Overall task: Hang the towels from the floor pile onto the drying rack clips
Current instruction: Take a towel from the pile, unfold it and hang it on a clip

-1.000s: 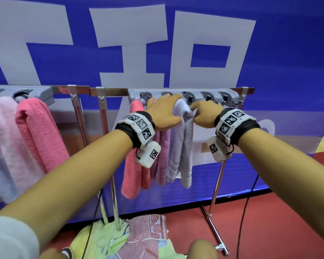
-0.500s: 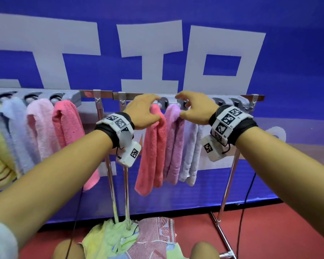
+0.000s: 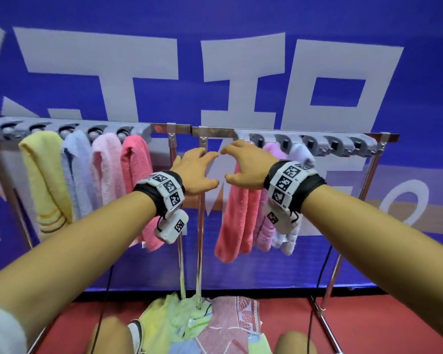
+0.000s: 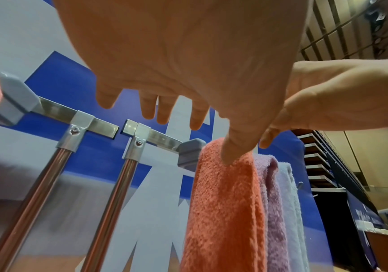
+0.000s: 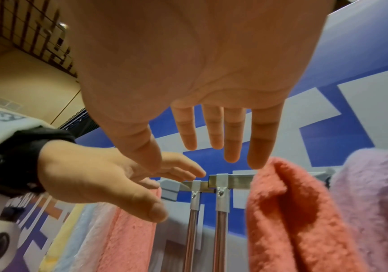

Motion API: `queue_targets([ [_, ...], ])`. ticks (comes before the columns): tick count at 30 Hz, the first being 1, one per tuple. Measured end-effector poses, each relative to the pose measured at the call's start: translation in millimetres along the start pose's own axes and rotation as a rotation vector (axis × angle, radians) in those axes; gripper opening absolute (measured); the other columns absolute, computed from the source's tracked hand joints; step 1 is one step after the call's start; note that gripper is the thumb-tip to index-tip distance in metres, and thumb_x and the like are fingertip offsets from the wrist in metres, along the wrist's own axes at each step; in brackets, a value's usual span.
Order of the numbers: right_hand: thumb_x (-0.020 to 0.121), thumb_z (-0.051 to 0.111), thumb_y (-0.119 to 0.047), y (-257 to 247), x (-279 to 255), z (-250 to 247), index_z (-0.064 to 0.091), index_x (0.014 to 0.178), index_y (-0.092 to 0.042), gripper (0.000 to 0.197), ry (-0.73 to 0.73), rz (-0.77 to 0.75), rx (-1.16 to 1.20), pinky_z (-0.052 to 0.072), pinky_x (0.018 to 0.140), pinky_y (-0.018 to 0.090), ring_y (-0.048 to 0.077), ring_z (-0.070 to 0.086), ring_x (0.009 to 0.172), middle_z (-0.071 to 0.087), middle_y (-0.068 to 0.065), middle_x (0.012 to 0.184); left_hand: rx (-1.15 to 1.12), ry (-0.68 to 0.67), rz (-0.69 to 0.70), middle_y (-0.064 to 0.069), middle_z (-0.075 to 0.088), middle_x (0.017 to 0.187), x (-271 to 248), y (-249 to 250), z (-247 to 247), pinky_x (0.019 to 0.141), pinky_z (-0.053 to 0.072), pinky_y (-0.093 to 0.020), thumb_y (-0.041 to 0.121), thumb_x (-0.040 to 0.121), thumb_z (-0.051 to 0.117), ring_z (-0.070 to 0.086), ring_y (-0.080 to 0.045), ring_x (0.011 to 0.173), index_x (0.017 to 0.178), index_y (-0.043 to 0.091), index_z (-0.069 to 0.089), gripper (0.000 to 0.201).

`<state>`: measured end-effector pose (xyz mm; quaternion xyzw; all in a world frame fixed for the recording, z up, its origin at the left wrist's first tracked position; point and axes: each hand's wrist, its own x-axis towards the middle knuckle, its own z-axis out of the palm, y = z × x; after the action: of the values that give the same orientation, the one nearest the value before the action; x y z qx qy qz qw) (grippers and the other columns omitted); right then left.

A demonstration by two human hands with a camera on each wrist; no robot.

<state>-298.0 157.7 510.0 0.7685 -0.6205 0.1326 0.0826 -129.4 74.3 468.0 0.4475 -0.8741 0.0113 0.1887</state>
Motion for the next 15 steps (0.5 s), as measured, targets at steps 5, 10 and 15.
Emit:
queue_targets([
  [5, 0.077, 0.062, -0.043, -24.8, 6.0, 33.1, 0.049, 0.130, -0.022, 0.059, -0.041, -0.055, -0.006, 0.050, 0.088, 0.040, 0.024, 0.055, 0.112, 0.049, 0.001, 0.125, 0.089, -0.086, 0.007, -0.012, 0.018, 0.162, -17.9, -16.2, 17.7, 0.118, 0.014, -0.063, 0.060, 0.084, 0.058, 0.011, -0.030, 0.151, 0.155, 0.026, 0.021, 0.087],
  [10, 0.079, 0.064, -0.039, -42.1, 8.2, 69.5, 0.048, 0.132, -0.021, 0.059, -0.101, -0.034, 0.031, 0.052, 0.090, 0.043, 0.027, 0.056, 0.114, 0.045, 0.006, 0.135, 0.098, -0.184, -0.019, -0.012, 0.011, 0.164, -37.8, -43.4, 39.3, 0.118, 0.010, -0.063, 0.062, 0.083, 0.059, 0.005, -0.030, 0.152, 0.155, 0.031, 0.018, 0.088],
  [15, 0.080, 0.065, -0.041, -57.6, 7.4, 115.9, 0.041, 0.141, -0.021, 0.069, -0.167, 0.016, 0.078, 0.050, 0.093, 0.042, 0.027, 0.054, 0.119, 0.043, 0.004, 0.140, 0.098, -0.230, -0.039, -0.013, 0.013, 0.163, -58.8, -69.4, 65.6, 0.118, 0.012, -0.062, 0.060, 0.082, 0.061, 0.007, -0.030, 0.152, 0.154, 0.033, 0.021, 0.088],
])
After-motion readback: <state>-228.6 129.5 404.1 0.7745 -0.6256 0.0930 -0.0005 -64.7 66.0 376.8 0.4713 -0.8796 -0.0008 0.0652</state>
